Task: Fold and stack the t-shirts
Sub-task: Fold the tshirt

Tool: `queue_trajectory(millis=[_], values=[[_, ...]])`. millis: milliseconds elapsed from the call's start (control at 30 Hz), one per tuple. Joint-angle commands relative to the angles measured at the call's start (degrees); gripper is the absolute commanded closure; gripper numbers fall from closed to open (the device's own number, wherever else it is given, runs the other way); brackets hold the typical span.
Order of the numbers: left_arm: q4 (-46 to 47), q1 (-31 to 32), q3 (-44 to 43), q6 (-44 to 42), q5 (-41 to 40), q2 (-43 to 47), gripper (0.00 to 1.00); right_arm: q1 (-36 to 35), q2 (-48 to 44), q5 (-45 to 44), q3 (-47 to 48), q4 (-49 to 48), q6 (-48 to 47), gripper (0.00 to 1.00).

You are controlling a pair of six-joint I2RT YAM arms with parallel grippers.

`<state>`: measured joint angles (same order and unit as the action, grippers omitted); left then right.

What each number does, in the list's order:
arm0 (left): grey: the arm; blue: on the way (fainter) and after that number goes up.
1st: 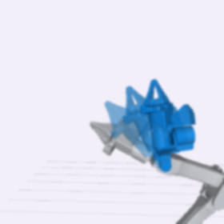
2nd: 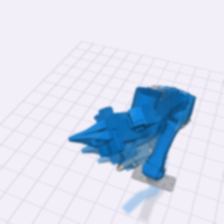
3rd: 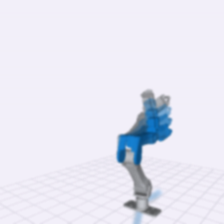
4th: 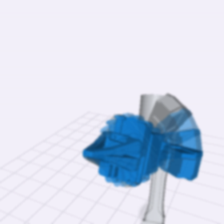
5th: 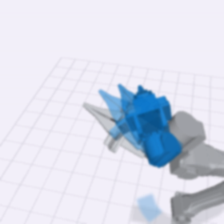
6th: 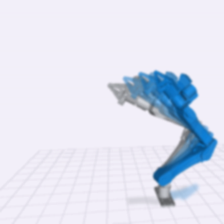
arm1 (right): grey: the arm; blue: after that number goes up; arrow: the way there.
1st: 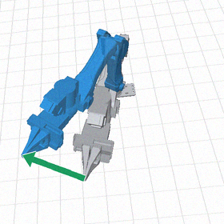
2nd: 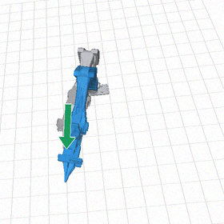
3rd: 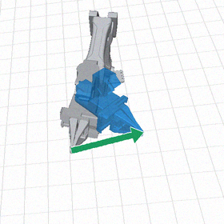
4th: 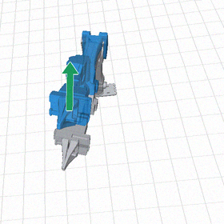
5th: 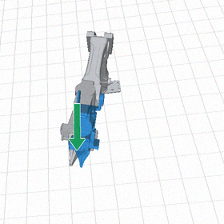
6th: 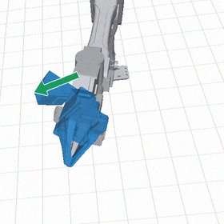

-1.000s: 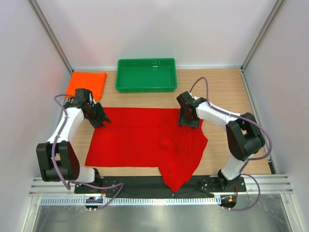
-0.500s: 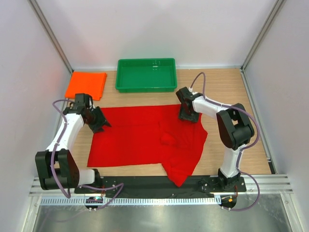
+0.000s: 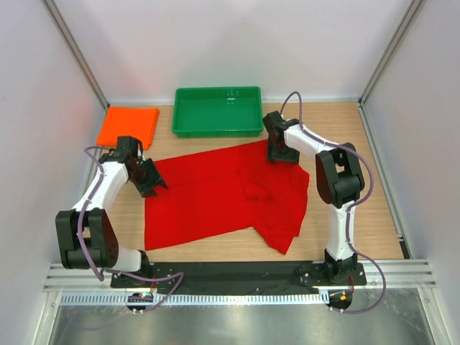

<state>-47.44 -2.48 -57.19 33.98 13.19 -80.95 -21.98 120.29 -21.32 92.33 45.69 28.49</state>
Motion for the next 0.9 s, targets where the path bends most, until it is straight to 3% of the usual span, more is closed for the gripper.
queue_trajectory(millis=[0,200,367,567,867], values=[[-2.1,1.9,-2.7,0.2,-0.4,1.1,0.52,0.0,-10.7,-1.1,-3.3,4.0,-2.6,0.26],[0.3,8.3,2.1,4.6,-3.8,4.3,0.53,-2.0,-29.1,13.9,-25.4,-2.3,-0.8,0.25],[2.1,9.7,8.1,10.5,-1.6,7.1,0.52,-15.2,-39.3,12.5,-38.2,0.4,2.3,0.27],[2.2,11.8,8.7,13.1,-2.4,8.7,0.53,-20.5,-50.8,20.5,-51.5,-4.2,11.7,0.44],[1.6,14.1,9.4,13.9,-2.7,9.6,0.53,-24.7,-51.9,29.2,-53.8,-2.3,11.1,0.41]])
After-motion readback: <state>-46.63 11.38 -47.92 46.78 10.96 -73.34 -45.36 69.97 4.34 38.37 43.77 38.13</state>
